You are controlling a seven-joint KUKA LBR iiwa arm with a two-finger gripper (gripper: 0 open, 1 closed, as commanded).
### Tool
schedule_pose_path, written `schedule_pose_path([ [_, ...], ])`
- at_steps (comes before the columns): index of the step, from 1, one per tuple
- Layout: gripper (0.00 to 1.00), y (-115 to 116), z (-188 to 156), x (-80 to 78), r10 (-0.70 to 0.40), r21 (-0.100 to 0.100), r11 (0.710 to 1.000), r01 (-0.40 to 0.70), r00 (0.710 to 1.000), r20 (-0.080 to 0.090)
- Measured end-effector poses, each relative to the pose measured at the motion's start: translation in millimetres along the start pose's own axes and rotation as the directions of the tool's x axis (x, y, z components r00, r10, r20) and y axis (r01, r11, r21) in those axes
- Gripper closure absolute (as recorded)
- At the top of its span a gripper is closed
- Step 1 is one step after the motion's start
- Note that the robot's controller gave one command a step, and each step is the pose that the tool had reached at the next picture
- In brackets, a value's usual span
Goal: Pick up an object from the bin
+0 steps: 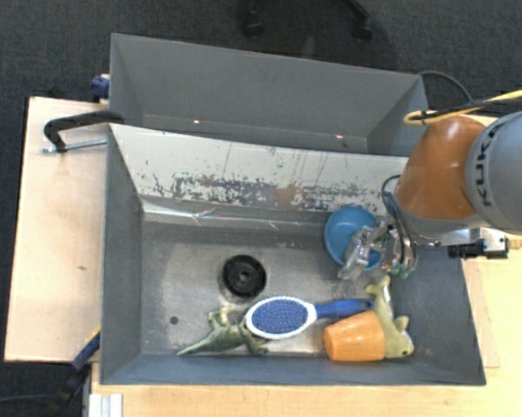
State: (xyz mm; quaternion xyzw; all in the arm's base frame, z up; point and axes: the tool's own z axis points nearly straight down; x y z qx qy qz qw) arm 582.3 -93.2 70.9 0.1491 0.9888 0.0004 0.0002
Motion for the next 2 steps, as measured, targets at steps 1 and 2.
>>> schedule_pose_path([
  [1,1.0,-4,-116,-16.2,-0.001,-0.002,1.0,0.001,1.0,0.014],
  [2,1.0,-7,-183,-16.8,-0.324,0.002,0.946,0.324,0.946,0.011],
])
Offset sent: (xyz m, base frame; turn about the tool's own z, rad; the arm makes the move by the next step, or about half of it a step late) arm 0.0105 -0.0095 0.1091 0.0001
